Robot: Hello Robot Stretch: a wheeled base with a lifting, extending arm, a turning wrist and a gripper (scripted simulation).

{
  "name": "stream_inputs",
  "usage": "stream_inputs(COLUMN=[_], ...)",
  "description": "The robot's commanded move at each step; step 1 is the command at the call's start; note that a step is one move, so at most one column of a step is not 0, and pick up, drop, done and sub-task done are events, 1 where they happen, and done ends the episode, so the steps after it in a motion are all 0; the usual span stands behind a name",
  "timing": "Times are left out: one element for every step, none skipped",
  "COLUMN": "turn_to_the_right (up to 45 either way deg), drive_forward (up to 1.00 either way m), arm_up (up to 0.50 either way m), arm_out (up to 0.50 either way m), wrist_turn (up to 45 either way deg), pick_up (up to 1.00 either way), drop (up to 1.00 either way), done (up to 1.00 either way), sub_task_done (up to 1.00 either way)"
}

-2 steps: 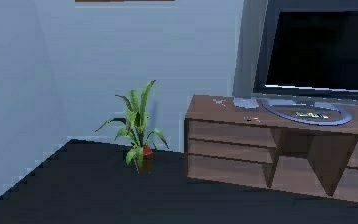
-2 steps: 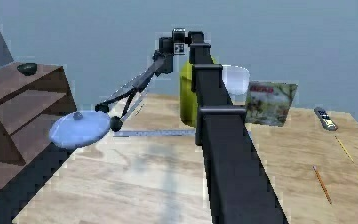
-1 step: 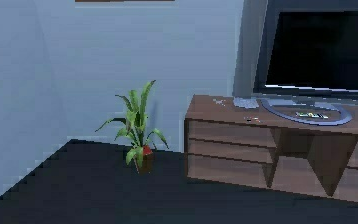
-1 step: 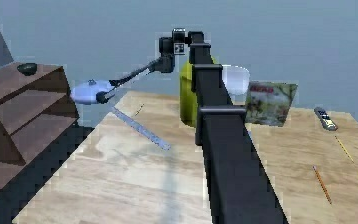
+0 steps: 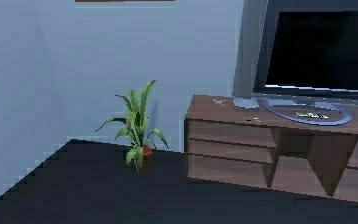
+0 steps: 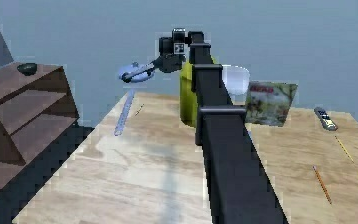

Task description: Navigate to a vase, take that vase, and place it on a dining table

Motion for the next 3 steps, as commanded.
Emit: stream_inputs(turn_to_the_right=[0.0, 0.0, 0.0], drive_forward=[0.00, 0.00, 0.00], arm_up=[0.00, 0.00, -0.02], arm_out=[0.00, 0.00, 0.00], wrist_turn=[45.0, 33.0, 0.0], pick_up=[0.00, 0.00, 0.00], drop=[0.00, 0.00, 0.00], done=[0.00, 0.00, 0.00], sub_task_done=[0.00, 0.00, 0.00])
